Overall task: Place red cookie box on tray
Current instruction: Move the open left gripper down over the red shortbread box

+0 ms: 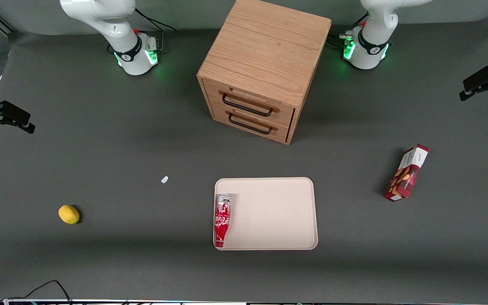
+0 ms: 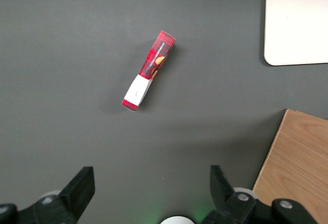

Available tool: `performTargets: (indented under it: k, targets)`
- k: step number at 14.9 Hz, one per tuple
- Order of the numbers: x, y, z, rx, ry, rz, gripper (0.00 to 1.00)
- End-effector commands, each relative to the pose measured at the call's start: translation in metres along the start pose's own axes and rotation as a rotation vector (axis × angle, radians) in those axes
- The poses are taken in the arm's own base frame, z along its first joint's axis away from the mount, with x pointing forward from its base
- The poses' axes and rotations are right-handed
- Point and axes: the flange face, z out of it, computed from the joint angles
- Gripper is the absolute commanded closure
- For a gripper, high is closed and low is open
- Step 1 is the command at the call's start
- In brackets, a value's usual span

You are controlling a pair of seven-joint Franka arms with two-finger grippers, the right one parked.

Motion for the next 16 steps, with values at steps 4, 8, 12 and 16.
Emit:
performTargets:
  k: [4, 8, 12, 16]
  targets:
    - [0.003, 0.000, 0.003, 0.017, 0.021, -0.012, 0.00]
    - [0.024, -0.002, 0.031, 0.013, -0.005, 0.005, 0.00]
    - [0.061, -0.017, 0.088, 0.088, -0.055, 0.222, 0.00]
    - [0.090, -0.022, 0.156, 0.082, -0.075, 0.308, 0.00]
